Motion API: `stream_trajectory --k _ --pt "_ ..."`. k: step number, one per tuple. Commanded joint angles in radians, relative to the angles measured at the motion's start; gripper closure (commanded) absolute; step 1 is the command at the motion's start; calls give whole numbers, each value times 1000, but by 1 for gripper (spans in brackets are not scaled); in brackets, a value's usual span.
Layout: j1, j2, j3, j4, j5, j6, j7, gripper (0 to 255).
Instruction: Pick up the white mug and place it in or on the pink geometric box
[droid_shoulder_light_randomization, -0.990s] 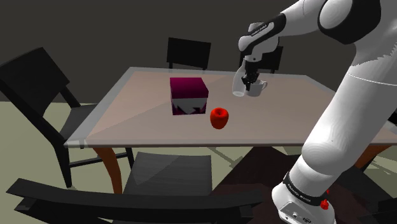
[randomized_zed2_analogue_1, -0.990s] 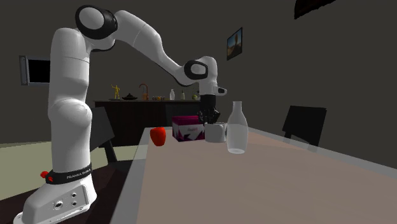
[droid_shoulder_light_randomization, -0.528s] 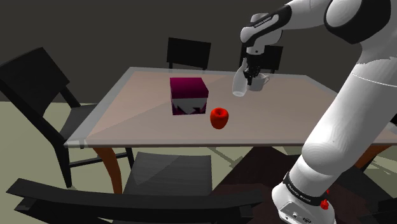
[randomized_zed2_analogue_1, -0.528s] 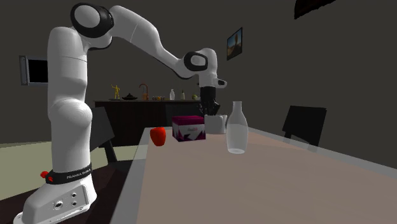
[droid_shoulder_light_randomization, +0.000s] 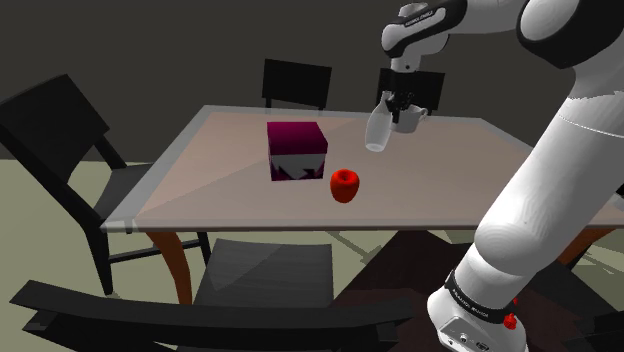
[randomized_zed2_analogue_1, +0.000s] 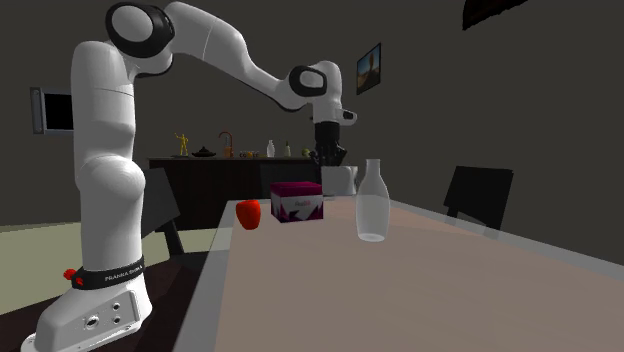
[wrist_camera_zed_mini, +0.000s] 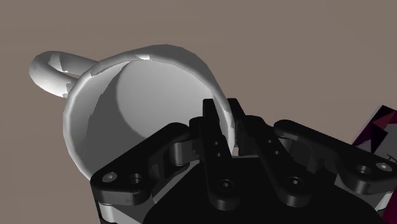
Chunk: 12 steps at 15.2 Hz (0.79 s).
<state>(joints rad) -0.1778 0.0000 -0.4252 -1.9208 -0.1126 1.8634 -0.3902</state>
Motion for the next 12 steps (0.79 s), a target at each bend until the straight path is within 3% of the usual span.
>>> stream_trajectory --k 1,12 --pt "1 -3 1 24 -1 -28 0 255" --pt "4 -11 4 162 0 -173 -12 255"
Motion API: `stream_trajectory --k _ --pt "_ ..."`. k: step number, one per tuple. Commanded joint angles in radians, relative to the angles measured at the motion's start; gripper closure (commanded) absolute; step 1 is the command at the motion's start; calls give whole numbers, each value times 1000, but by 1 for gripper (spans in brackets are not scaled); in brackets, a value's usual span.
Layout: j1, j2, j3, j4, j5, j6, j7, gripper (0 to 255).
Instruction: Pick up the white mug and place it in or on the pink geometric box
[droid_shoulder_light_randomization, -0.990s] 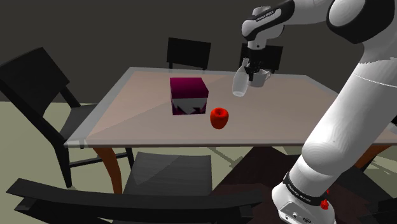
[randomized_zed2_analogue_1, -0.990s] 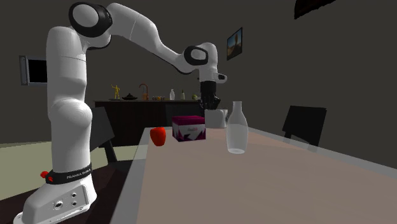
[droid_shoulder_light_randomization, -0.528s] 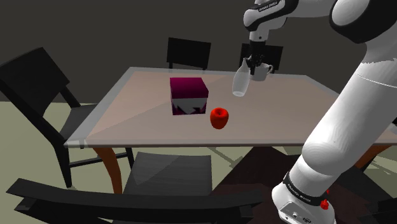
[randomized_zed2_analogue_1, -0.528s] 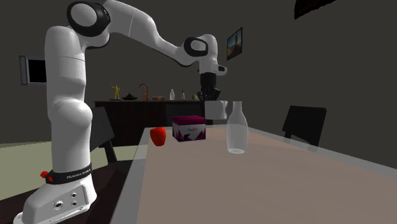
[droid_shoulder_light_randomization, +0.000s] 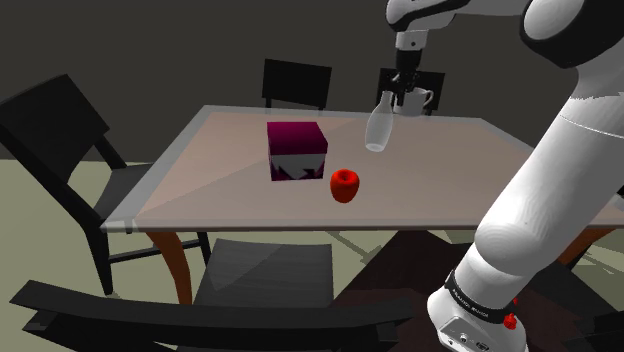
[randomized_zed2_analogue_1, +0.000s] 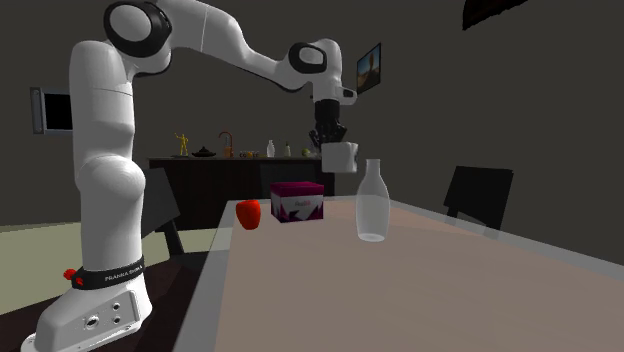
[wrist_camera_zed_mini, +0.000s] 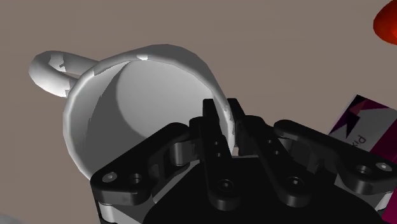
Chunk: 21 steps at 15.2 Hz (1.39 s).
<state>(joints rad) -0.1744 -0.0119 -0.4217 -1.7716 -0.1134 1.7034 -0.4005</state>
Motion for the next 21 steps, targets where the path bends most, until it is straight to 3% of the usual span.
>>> stream_trajectory --k 1,11,21 --pt "12 2 12 16 2 -17 21 255" --pt "122 68 120 108 39 -67 232 255" --pt "221 235 207 338 86 -148 413 255"
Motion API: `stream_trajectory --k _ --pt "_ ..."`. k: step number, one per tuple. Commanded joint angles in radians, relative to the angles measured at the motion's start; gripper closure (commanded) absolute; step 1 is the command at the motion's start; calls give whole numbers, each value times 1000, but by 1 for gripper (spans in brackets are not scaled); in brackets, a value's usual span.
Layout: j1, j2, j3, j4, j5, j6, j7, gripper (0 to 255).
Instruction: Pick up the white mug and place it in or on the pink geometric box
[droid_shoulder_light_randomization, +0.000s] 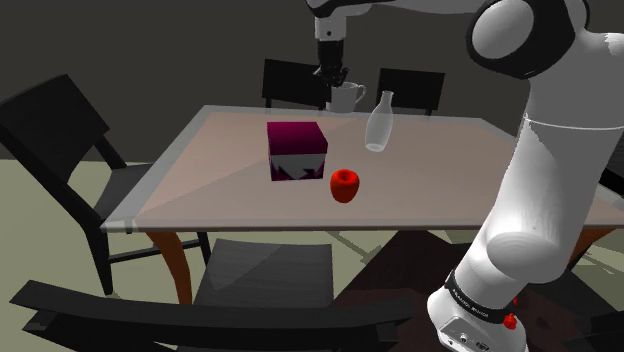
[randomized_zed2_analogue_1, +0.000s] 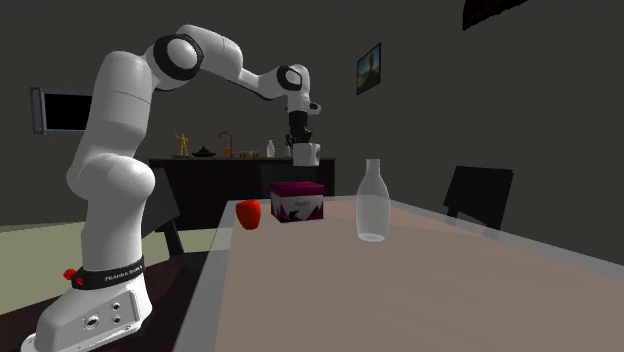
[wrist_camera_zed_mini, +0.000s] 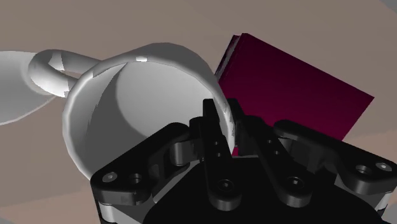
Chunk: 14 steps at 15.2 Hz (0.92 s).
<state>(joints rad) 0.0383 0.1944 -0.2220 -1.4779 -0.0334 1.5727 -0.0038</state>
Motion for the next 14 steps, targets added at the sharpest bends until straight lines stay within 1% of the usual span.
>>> stream_trajectory --k 1,5,9,14 --pt "17 52 15 78 11 -29 33 255" --pt "52 158 41 236 29 -86 98 255" --pt "80 296 64 453 48 -169 157 255" --pt "87 265 64 335 44 -82 161 255"
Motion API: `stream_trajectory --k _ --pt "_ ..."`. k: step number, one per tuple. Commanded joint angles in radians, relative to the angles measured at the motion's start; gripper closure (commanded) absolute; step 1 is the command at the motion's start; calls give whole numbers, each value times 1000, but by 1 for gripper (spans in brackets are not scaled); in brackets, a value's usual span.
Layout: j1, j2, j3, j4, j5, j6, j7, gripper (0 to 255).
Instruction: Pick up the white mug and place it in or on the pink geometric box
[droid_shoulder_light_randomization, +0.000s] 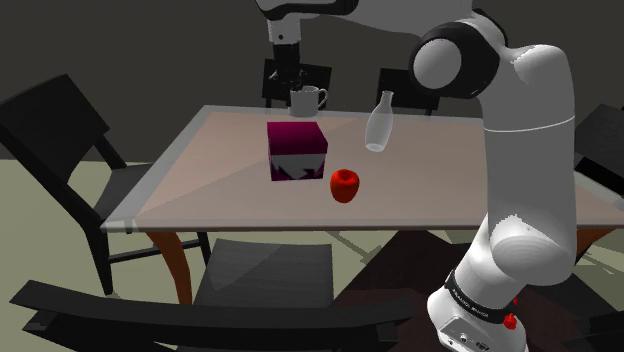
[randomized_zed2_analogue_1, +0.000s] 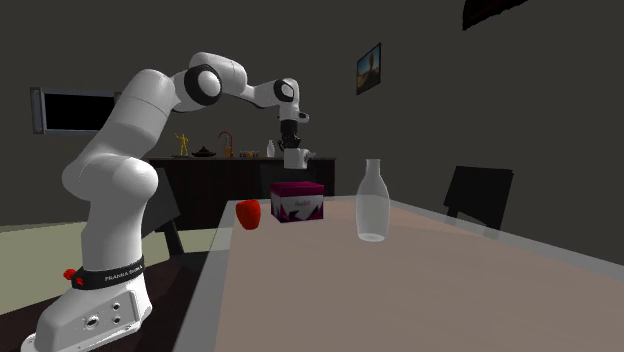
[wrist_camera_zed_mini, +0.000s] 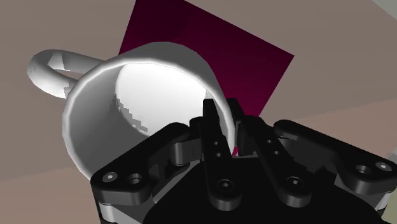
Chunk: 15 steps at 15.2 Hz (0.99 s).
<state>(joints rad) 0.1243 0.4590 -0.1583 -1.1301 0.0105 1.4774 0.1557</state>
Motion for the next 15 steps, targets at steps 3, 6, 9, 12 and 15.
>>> stream_trajectory --k 3,6,9,12,15 --pt "4 -12 0 -72 -2 61 3 255" --pt "6 -20 1 -125 -3 106 5 255" --pt "8 -25 1 -173 -3 149 7 255" --pt "9 -26 1 -194 -4 168 8 255" --pt "9 -26 1 -194 -4 168 8 255"
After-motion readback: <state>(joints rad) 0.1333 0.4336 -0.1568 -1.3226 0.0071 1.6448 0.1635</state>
